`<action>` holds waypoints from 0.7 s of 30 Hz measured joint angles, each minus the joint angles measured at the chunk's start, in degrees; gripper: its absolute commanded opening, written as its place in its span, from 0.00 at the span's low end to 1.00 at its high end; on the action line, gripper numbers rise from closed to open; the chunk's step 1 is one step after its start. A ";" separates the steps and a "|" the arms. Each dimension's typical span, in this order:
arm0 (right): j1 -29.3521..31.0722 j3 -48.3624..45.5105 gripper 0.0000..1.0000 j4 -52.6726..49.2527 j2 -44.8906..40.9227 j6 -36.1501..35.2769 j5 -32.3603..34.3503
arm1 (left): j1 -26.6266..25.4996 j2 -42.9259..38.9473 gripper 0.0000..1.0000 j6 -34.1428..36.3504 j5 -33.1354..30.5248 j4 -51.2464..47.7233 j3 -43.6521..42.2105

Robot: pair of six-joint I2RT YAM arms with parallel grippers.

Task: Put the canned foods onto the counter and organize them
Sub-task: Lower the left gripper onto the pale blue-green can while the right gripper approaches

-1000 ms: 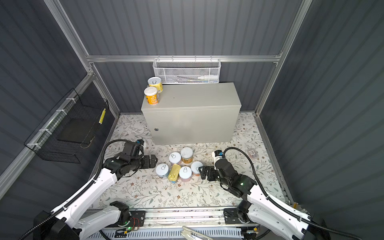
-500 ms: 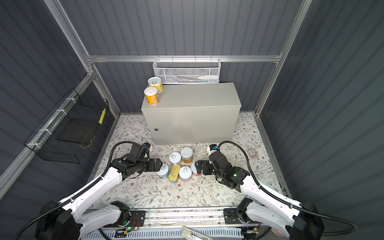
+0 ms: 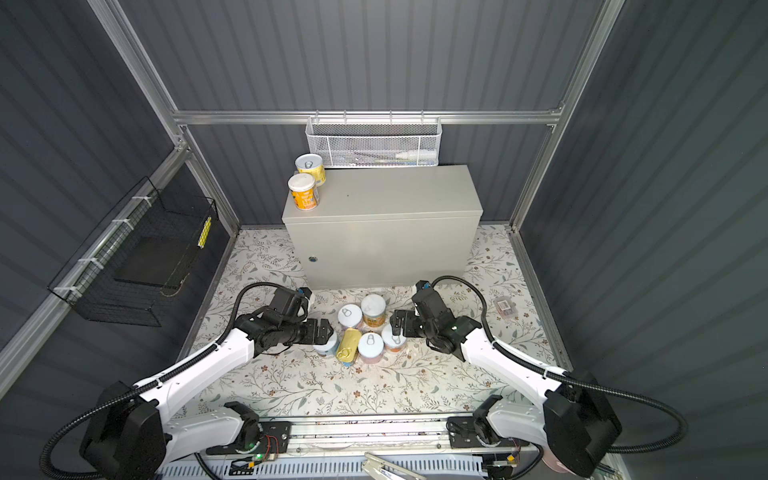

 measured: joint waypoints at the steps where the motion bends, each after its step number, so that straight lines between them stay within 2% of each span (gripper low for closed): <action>1: -0.04 0.33 0.99 0.00 0.50 0.00 -0.33 | -0.13 0.09 1.00 -0.02 0.42 -0.02 0.00; 11: -0.74 2.29 0.99 2.49 3.63 0.04 -2.23 | -1.03 1.55 1.00 0.37 3.21 -0.31 0.02; 21: -0.87 2.29 0.99 3.50 4.33 0.28 -3.23 | -1.88 4.48 1.00 1.07 2.27 -2.03 0.72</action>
